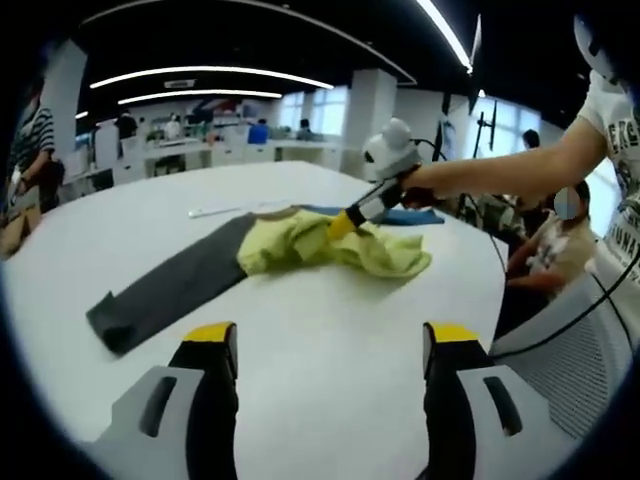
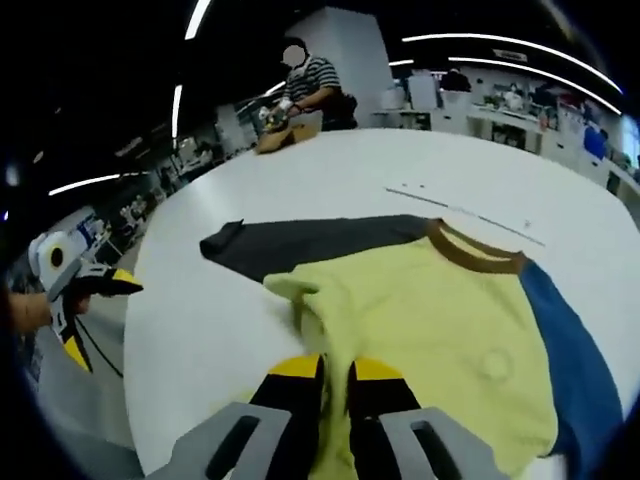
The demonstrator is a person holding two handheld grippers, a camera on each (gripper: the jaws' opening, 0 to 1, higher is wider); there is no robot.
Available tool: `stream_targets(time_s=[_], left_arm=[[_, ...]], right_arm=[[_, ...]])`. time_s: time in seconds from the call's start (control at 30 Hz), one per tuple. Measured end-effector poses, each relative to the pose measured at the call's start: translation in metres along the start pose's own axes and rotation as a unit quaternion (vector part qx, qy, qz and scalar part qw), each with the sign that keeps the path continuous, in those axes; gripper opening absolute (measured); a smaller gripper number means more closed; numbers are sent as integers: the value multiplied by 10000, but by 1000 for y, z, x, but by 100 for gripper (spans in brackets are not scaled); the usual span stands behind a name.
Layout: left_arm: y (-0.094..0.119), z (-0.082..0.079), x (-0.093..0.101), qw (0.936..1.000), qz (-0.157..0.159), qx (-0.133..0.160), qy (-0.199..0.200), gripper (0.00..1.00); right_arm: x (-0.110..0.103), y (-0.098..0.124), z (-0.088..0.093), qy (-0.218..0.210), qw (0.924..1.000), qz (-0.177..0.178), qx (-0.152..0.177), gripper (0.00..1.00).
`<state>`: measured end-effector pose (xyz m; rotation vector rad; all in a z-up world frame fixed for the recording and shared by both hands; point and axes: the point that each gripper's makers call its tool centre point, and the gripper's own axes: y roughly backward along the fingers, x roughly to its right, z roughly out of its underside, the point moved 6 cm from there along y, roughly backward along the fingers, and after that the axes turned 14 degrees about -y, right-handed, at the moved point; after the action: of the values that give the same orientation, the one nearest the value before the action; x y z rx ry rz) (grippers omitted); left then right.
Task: Fold the garment on the visible template until the final outline fits inside the template.
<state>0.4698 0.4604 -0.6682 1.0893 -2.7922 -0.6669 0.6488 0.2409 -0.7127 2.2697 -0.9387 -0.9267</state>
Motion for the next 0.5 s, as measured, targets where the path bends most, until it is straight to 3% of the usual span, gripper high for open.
stream_targets(time_s=[0.2, 0.4, 0.5], left_arm=[[-2, 1, -1, 10000, -4, -36, 42, 71], [-4, 3, -3, 9999, -4, -62, 95, 68], [-6, 2, -3, 9999, 6, -82, 127, 67]], right_arm=[[15, -8, 8, -7, 9995, 243, -214, 5], [18, -6, 14, 55, 9991, 313, -296, 6], [19, -3, 14, -13, 9993, 280, -251, 13]])
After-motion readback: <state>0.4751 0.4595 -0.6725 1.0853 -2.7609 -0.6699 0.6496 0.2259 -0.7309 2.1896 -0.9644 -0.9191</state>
